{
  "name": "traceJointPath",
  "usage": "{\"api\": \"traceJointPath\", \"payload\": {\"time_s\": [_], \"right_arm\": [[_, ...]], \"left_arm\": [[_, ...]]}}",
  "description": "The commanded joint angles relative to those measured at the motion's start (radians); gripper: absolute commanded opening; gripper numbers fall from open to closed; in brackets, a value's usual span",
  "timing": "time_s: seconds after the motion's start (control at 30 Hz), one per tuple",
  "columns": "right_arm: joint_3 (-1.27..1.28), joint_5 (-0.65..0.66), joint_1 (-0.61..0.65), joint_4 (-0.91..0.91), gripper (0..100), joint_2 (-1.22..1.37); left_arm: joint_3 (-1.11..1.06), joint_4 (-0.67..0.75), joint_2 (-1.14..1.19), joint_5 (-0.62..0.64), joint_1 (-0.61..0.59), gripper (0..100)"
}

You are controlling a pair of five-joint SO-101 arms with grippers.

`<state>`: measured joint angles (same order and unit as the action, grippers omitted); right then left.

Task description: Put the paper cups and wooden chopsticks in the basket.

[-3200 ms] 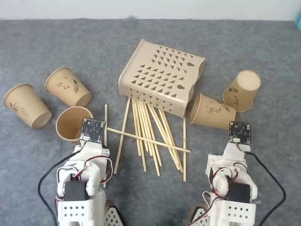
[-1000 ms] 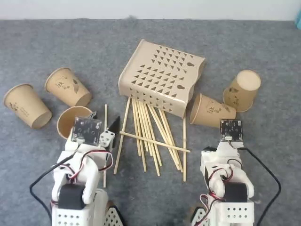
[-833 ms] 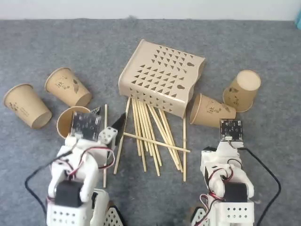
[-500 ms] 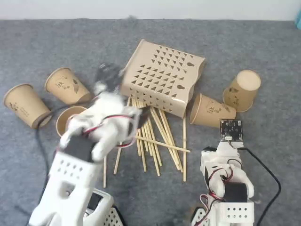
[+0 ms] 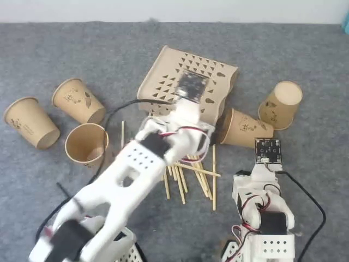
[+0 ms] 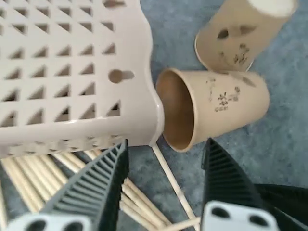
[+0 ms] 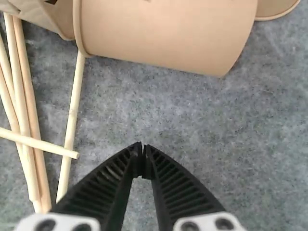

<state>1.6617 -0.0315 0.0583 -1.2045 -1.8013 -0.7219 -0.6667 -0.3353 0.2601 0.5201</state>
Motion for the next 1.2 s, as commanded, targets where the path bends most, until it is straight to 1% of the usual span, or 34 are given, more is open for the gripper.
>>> {"api": "traceJointPath", "payload": {"time_s": [0.0,0.1,0.23,0.33,0.53,0.57,0.63,0.77,0.9,1.0,1.1,1.17], "right_arm": [[-0.005,-0.005,-0.002,0.016,0.8,-0.013],[-0.005,-0.005,-0.002,0.016,0.8,-0.013],[-0.005,-0.005,-0.004,0.016,0.8,-0.013],[-0.005,-0.005,-0.004,0.016,0.8,-0.013],[-0.005,-0.005,-0.004,0.016,0.8,-0.013],[-0.005,-0.005,-0.004,0.016,0.8,-0.013],[-0.005,-0.005,-0.004,0.016,0.8,-0.013],[-0.005,-0.005,-0.004,0.016,0.8,-0.013],[-0.006,-0.005,-0.004,0.016,0.8,-0.013],[-0.014,-0.005,-0.019,0.016,0.8,-0.012],[-0.06,-0.011,-0.096,0.016,0.8,-0.013],[-0.101,-0.012,-0.15,0.016,0.8,-0.013]], "left_arm": [[0.058,0.144,0.155,0.014,0.029,24],[0.097,0.203,0.255,0.014,0.02,24],[0.122,0.212,0.324,0.012,0.02,24],[0.119,0.212,0.316,0.015,0.014,24],[0.114,0.212,0.255,0.02,-0.097,23],[0.111,0.209,0.242,0.02,-0.11,23],[0.087,0.209,0.207,0.018,-0.123,18],[-0.005,0.203,0.043,0.011,-0.101,0],[-0.11,0.107,-0.226,-0.041,-0.068,2],[-0.182,0.006,-0.451,-0.061,-0.075,2],[-0.239,-0.115,-0.658,-0.094,-0.138,2],[-0.274,-0.184,-0.779,-0.112,-0.215,2]]}}
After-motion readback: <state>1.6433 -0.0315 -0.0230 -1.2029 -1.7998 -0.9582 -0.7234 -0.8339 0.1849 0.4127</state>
